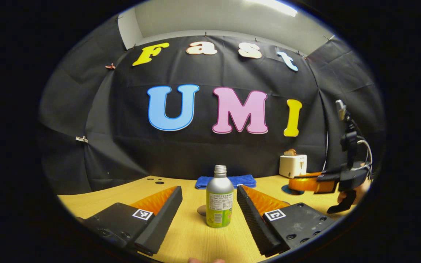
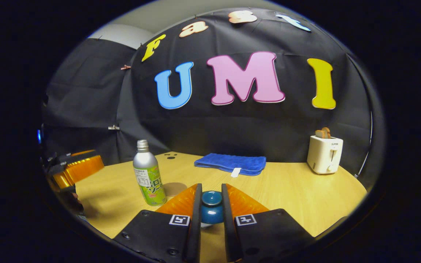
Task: Open the teacup lid with one hand, grasp the water bottle and pour water into the teacup with the other hand; after pouring, place the water bottle on the coaster and then close the teacup lid.
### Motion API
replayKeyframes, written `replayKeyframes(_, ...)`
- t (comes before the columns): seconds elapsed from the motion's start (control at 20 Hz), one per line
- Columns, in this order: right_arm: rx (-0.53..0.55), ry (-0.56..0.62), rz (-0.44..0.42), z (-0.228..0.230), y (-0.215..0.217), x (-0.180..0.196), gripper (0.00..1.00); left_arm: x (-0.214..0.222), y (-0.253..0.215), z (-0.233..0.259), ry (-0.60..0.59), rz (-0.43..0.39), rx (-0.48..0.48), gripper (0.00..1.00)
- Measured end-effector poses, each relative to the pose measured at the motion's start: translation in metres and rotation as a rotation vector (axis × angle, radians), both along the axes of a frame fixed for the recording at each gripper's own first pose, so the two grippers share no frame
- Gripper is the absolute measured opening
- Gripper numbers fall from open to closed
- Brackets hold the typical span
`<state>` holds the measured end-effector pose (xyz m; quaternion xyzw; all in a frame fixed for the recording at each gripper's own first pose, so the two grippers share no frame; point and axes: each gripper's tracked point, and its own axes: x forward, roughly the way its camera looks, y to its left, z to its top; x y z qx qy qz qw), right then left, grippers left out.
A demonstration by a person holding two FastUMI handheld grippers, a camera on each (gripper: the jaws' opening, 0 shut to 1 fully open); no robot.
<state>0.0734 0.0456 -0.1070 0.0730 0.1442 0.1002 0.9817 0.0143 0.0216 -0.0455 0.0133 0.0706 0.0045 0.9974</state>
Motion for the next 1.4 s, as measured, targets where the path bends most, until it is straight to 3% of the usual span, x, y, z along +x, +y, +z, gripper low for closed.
replayKeyframes(0.25,-0.032,-0.072,-0.1,0.025,-0.056,-0.027,0.3,0.018,-0.016,-0.028,0.057,-0.016,0.043,0.95)
replayKeyframes(0.6,-0.13,-0.084,-0.116,0.032,-0.08,-0.048,0.3,0.065,-0.012,-0.062,0.133,0.028,0.049,0.96)
replayKeyframes(1.0,-0.106,-0.09,-0.125,0.04,-0.091,-0.053,0.3,0.1,-0.005,-0.079,0.137,0.076,0.065,0.96)
replayKeyframes(1.05,-0.102,-0.093,-0.127,0.043,-0.092,-0.053,0.26,0.102,-0.005,-0.08,0.139,0.077,0.062,0.96)
replayKeyframes(1.1,-0.096,-0.097,-0.128,0.045,-0.092,-0.054,0.31,0.103,-0.006,-0.081,0.138,0.084,0.065,0.89)
replayKeyframes(1.15,-0.093,-0.099,-0.131,0.047,-0.094,-0.054,0.27,0.104,-0.007,-0.08,0.145,0.074,0.071,0.84)
replayKeyframes(1.3,-0.103,-0.105,-0.146,0.051,-0.102,-0.055,0.3,0.106,-0.014,-0.061,0.114,0.019,0.128,0.81)
replayKeyframes(1.4,-0.107,-0.112,-0.157,0.055,-0.106,-0.056,0.3,0.108,-0.014,-0.036,0.059,-0.016,0.228,0.8)
